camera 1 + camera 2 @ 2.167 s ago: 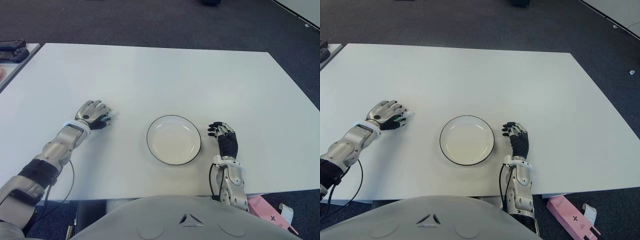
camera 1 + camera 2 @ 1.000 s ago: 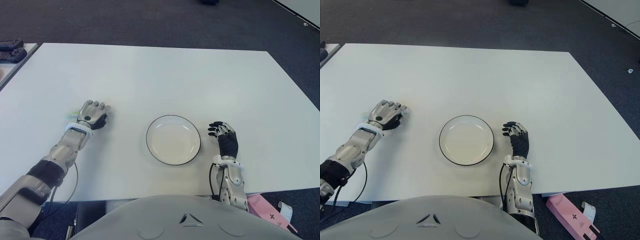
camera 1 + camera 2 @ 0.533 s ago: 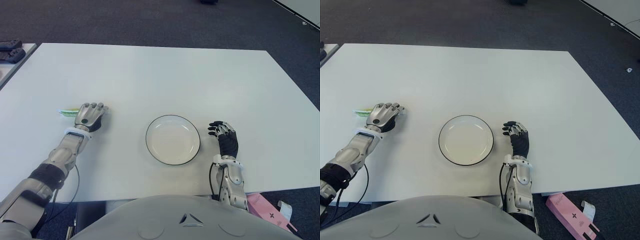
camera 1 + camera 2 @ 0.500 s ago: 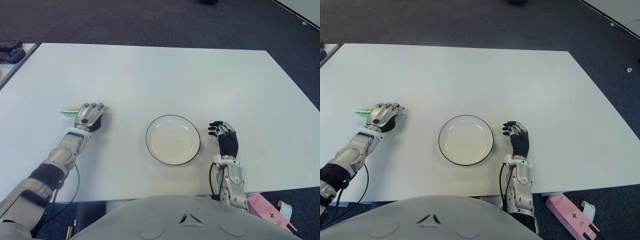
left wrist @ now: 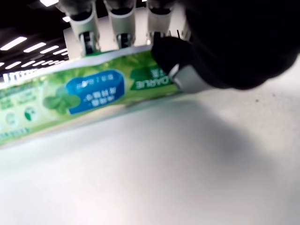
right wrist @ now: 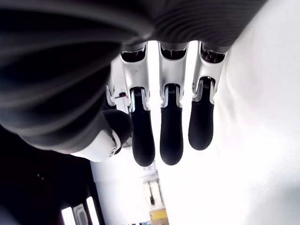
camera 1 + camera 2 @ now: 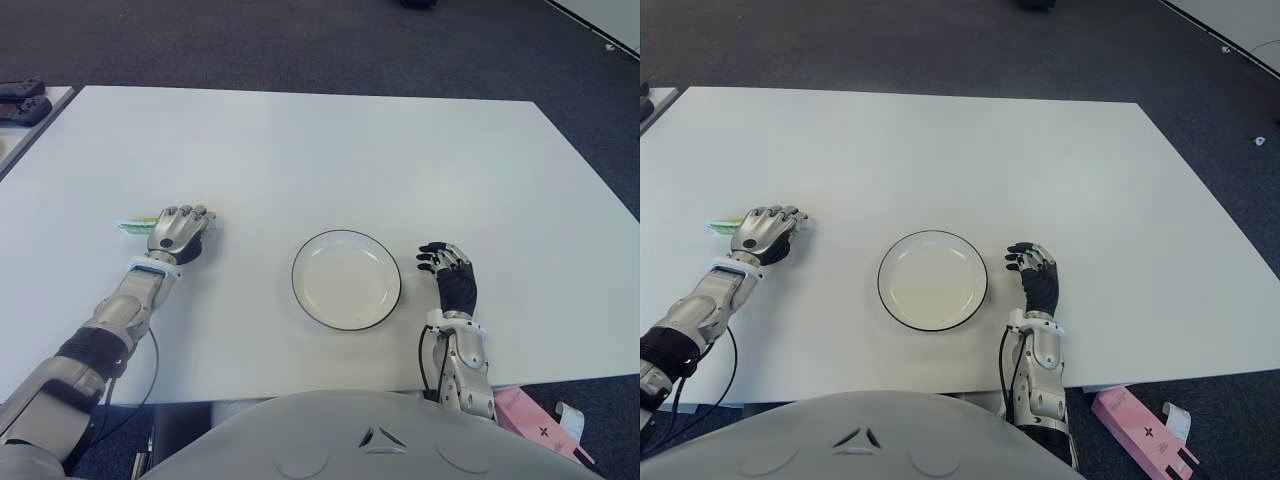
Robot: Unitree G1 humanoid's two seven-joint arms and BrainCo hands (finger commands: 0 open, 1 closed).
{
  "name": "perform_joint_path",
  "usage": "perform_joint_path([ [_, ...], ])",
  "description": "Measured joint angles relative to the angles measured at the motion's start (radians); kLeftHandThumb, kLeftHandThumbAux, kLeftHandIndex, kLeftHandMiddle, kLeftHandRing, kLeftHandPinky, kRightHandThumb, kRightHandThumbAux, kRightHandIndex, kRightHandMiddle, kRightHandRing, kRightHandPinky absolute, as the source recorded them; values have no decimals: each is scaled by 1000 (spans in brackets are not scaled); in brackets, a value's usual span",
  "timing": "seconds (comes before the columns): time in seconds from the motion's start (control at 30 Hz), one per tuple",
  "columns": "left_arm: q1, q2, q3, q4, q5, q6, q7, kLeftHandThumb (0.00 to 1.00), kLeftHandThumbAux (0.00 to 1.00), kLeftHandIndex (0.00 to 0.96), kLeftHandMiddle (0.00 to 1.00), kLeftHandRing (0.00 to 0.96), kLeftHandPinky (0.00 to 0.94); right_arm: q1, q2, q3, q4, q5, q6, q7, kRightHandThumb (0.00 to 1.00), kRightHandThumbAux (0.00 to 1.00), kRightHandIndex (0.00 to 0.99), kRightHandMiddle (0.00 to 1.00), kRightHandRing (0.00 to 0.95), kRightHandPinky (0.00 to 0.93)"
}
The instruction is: Put the toothpaste on the table into the plate.
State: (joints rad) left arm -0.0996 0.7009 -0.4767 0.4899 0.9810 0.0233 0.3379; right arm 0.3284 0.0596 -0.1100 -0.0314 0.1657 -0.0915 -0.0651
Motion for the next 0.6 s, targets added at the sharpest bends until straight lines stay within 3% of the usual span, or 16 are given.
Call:
perform_joint_path([
  [0.6, 2, -25, 14, 2, 0, 34, 51, 849, 667, 403, 553, 839, 840, -16, -1, -5, 16, 0, -3, 0, 709, 723, 428, 487, 485, 502],
])
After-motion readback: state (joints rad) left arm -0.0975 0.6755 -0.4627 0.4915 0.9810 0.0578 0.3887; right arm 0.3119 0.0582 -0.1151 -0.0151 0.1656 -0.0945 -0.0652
